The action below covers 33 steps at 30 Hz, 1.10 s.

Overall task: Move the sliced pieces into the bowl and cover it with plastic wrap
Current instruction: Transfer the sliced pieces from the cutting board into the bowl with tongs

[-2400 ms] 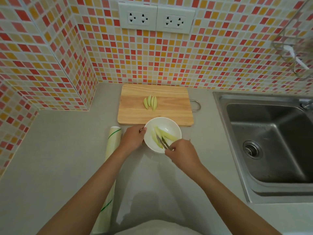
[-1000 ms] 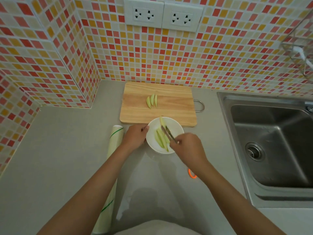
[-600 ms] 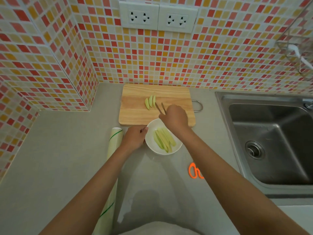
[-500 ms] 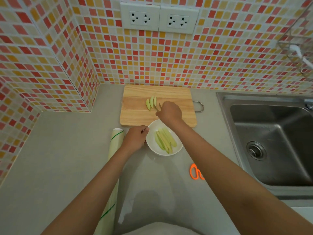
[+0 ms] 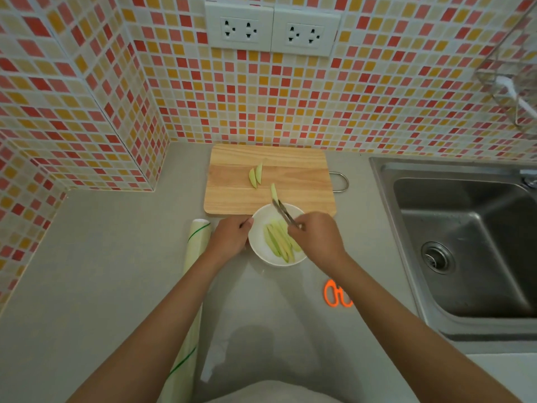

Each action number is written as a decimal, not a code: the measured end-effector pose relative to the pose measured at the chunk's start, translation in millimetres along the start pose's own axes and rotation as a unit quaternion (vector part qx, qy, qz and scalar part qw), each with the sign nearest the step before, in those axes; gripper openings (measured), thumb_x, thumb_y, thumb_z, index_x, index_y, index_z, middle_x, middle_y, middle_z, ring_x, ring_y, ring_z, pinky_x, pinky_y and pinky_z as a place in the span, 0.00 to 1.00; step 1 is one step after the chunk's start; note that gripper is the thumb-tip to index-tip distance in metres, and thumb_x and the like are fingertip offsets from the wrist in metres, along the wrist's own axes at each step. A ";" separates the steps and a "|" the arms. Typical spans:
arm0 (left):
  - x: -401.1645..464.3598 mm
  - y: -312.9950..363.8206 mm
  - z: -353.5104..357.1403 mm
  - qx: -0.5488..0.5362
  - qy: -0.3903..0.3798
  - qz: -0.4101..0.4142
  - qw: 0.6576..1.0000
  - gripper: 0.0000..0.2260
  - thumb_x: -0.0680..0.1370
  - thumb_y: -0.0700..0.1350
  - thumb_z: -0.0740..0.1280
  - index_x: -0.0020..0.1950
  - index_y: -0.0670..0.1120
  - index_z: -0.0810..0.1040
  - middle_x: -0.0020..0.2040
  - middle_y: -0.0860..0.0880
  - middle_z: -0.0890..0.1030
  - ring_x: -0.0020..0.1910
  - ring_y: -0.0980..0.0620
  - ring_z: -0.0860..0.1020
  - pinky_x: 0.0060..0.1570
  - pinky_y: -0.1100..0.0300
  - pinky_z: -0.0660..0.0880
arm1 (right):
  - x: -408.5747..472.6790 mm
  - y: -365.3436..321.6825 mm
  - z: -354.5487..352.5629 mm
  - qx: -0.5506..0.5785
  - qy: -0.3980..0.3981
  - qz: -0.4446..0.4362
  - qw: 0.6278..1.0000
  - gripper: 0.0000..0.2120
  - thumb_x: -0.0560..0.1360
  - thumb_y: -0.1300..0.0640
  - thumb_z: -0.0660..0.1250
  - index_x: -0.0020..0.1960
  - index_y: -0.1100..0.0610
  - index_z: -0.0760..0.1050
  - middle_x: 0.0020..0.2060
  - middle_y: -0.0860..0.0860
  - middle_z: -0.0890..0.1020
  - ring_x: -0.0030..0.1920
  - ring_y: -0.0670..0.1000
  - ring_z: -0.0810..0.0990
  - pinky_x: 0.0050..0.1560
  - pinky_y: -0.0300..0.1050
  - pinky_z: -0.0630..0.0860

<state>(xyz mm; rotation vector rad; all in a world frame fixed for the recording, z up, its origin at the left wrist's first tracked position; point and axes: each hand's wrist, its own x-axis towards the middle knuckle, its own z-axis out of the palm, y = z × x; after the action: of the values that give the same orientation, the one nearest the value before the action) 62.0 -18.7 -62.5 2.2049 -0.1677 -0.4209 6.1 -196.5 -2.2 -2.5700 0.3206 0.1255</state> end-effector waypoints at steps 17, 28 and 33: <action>-0.9 -1.5 2.1 -0.011 0.009 -0.002 1.000 0.16 0.82 0.47 0.57 0.38 0.45 0.76 0.30 0.50 0.77 0.29 0.50 0.75 0.40 0.54 0.74 | 73.3 -37.6 5.0 -0.035 -0.002 0.012 0.999 0.20 0.73 0.55 0.67 0.28 0.55 0.62 0.26 0.48 0.67 0.31 0.53 0.70 0.25 0.41 0.57; 0.3 -4.2 0.3 -0.010 0.006 -0.008 1.000 0.17 0.82 0.48 0.57 0.44 0.40 0.79 0.35 0.47 0.79 0.36 0.46 0.76 0.47 0.49 0.75 | 110.8 -51.9 29.1 -0.092 -0.033 0.004 0.995 0.18 0.72 0.64 0.64 0.29 0.56 0.60 0.27 0.49 0.66 0.37 0.56 0.72 0.27 0.42 0.60; -0.2 -3.7 -0.4 -0.012 0.006 -0.007 1.000 0.15 0.82 0.48 0.57 0.41 0.45 0.78 0.34 0.48 0.79 0.35 0.46 0.76 0.46 0.51 0.75 | 79.8 -28.3 7.0 -0.012 -0.007 0.011 1.000 0.20 0.73 0.58 0.67 0.26 0.58 0.63 0.23 0.51 0.66 0.32 0.54 0.70 0.27 0.43 0.58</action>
<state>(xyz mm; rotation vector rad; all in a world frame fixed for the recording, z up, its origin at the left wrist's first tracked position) 61.8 -16.0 -65.1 2.1849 -0.1405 -0.4160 90.2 -185.6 -6.0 -2.5898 0.3432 0.1558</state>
